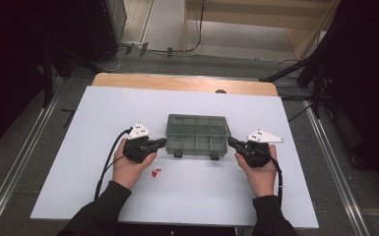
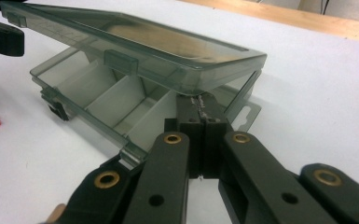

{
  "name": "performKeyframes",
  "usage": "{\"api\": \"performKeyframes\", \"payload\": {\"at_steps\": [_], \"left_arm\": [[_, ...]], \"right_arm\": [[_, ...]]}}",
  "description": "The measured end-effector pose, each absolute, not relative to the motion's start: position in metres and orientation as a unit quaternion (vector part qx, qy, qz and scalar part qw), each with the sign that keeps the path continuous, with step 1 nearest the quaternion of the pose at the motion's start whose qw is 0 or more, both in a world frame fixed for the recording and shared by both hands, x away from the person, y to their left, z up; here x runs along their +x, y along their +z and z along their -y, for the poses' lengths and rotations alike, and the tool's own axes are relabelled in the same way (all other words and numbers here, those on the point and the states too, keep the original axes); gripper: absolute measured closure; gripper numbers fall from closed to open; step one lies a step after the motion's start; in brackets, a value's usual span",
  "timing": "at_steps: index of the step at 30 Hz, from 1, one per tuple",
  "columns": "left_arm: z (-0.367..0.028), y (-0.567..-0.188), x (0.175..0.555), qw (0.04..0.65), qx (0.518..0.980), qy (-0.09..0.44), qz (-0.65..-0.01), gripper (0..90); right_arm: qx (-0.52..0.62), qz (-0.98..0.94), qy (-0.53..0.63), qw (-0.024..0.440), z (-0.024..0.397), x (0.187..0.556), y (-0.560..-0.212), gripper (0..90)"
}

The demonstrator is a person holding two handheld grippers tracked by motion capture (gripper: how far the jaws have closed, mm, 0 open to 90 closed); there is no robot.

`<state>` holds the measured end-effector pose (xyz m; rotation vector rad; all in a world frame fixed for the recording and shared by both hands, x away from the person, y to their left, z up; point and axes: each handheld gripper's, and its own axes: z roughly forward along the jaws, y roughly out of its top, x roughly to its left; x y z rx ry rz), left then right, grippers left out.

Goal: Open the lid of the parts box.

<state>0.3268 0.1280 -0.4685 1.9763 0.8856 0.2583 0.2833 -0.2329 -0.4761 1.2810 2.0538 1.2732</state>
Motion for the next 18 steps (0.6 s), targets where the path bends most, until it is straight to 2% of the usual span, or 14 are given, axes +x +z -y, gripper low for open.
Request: {"api": "performKeyframes", "payload": {"at_steps": [4, 6, 18], "left_arm": [[-0.123, -0.466, 0.329, 0.464, 0.800, 0.109, -0.364, 88.1], [-0.121, -0.466, 0.330, 0.468, 0.795, 0.114, -0.368, 84.1], [-0.118, -0.465, 0.344, 0.469, 0.786, 0.130, -0.381, 85.0]], "right_arm": [[0.461, -0.731, 0.462, 0.201, 0.234, 0.286, -0.472, 90.0], [0.467, -0.727, 0.463, 0.197, 0.234, 0.288, -0.470, 90.0], [0.466, -0.731, 0.460, 0.191, 0.227, 0.309, -0.462, 90.0]]}}
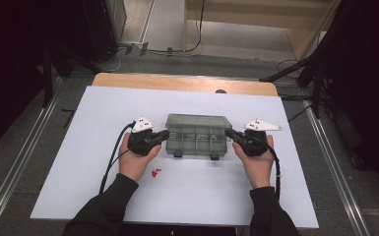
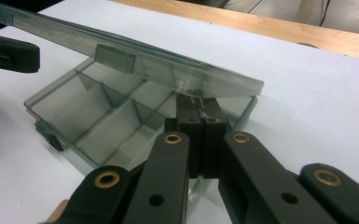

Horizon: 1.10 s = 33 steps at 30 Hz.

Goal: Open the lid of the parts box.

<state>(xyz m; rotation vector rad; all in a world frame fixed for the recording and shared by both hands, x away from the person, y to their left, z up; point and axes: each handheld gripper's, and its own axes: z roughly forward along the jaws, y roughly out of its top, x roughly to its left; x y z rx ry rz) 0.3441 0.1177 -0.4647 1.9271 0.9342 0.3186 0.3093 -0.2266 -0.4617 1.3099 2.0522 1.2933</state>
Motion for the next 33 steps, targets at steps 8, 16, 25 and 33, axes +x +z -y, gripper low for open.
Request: {"api": "performKeyframes", "payload": {"at_steps": [8, 16, 25, 33], "left_arm": [[-0.119, -0.456, 0.353, 0.476, 0.779, 0.140, -0.383, 85.0], [-0.122, -0.458, 0.358, 0.466, 0.786, 0.127, -0.387, 84.4], [-0.115, -0.461, 0.369, 0.443, 0.772, 0.194, -0.412, 47.0], [-0.106, -0.455, 0.376, 0.451, 0.776, 0.213, -0.387, 50.3]], "right_arm": [[0.461, -0.730, 0.467, 0.190, 0.220, 0.320, -0.452, 90.0], [0.457, -0.719, 0.489, 0.187, 0.219, 0.322, -0.448, 90.0], [0.453, -0.720, 0.487, 0.197, 0.217, 0.328, -0.449, 90.0], [0.456, -0.716, 0.487, 0.208, 0.218, 0.332, -0.445, 90.0]]}}
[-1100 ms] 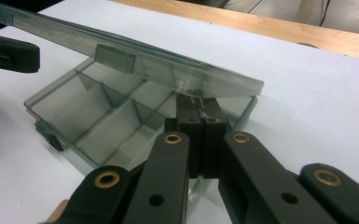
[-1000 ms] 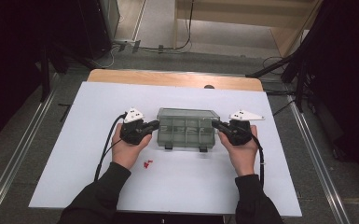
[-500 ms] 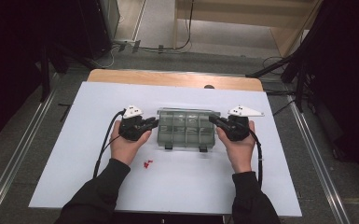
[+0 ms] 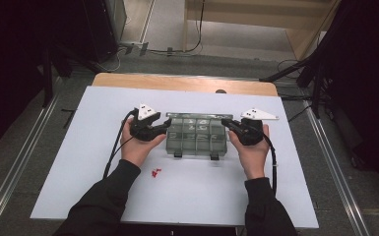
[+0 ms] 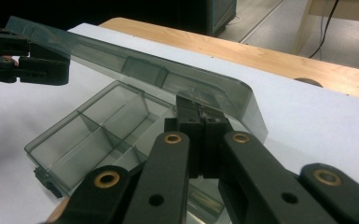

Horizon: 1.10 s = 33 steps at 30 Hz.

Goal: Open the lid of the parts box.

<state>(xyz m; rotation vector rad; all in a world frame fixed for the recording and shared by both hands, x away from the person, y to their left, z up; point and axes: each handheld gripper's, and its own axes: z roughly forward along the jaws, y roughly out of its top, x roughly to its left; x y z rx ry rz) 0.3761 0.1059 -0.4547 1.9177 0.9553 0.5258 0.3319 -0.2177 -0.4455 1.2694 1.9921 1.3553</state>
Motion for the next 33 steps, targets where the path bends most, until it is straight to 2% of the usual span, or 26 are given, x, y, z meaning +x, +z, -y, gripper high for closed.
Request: {"api": "performKeyframes", "payload": {"at_steps": [1, 2, 7, 15, 19, 25, 30, 33], "left_arm": [[-0.105, -0.454, 0.377, 0.452, 0.776, 0.215, -0.384, 50.3], [-0.105, -0.454, 0.377, 0.452, 0.776, 0.217, -0.382, 54.4], [-0.104, -0.449, 0.381, 0.460, 0.770, 0.240, -0.371, 58.0], [-0.102, -0.444, 0.383, 0.469, 0.772, 0.246, -0.351, 71.5], [-0.102, -0.444, 0.385, 0.473, 0.769, 0.245, -0.352, 73.5], [-0.103, -0.443, 0.386, 0.475, 0.769, 0.236, -0.357, 74.9], [-0.102, -0.442, 0.387, 0.478, 0.765, 0.231, -0.363, 74.9], [-0.103, -0.442, 0.389, 0.481, 0.765, 0.229, -0.362, 74.9]], "right_arm": [[0.456, -0.715, 0.487, 0.209, 0.217, 0.333, -0.445, 90.0], [0.456, -0.715, 0.485, 0.213, 0.217, 0.334, -0.444, 90.0], [0.456, -0.714, 0.484, 0.219, 0.215, 0.337, -0.441, 90.0], [0.448, -0.718, 0.485, 0.222, 0.214, 0.338, -0.440, 90.0], [0.433, -0.720, 0.496, 0.220, 0.218, 0.333, -0.439, 84.2], [0.420, -0.713, 0.512, 0.232, 0.233, 0.321, -0.432, 82.4], [0.438, -0.701, 0.515, 0.226, 0.246, 0.323, -0.440, 80.2], [0.454, -0.697, 0.507, 0.227, 0.248, 0.327, -0.446, 75.2]]}}
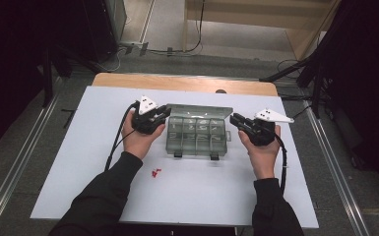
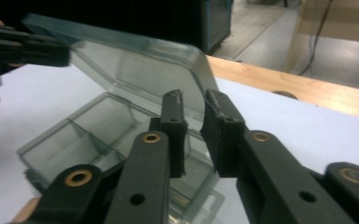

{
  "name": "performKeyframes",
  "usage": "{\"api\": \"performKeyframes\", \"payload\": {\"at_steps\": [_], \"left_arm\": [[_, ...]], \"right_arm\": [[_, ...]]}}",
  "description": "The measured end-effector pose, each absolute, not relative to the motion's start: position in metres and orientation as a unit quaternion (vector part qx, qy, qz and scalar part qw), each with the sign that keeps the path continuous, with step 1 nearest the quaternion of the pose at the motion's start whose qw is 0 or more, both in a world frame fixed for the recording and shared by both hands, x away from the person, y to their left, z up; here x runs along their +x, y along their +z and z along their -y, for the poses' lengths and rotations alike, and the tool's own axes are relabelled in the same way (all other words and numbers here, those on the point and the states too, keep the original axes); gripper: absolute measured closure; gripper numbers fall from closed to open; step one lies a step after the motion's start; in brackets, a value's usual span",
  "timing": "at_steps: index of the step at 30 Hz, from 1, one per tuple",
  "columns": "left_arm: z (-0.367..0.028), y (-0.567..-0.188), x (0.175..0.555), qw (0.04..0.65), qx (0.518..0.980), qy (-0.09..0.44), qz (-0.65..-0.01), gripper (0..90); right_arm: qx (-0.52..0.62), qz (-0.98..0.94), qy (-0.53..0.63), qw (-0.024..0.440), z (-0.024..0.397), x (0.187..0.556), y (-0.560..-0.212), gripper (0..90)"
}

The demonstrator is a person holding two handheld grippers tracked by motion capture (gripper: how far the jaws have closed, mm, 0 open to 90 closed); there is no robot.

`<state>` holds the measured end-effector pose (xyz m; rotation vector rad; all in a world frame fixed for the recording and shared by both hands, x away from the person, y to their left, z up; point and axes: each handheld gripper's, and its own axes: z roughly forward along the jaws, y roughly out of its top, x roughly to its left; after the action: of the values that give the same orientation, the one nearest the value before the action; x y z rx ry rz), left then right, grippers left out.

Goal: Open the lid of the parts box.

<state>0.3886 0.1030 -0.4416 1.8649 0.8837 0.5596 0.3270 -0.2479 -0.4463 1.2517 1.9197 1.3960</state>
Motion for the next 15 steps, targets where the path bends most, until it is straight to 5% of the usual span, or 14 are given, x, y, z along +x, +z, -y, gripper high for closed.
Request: {"api": "performKeyframes", "payload": {"at_steps": [5, 15], "left_arm": [[-0.103, -0.441, 0.389, 0.487, 0.762, 0.226, -0.362, 77.0], [-0.103, -0.439, 0.395, 0.497, 0.755, 0.219, -0.367, 79.3]], "right_arm": [[0.484, -0.683, 0.496, 0.228, 0.243, 0.344, -0.455, 57.3], [0.458, -0.672, 0.522, 0.258, 0.237, 0.351, -0.455, 71.3]]}}
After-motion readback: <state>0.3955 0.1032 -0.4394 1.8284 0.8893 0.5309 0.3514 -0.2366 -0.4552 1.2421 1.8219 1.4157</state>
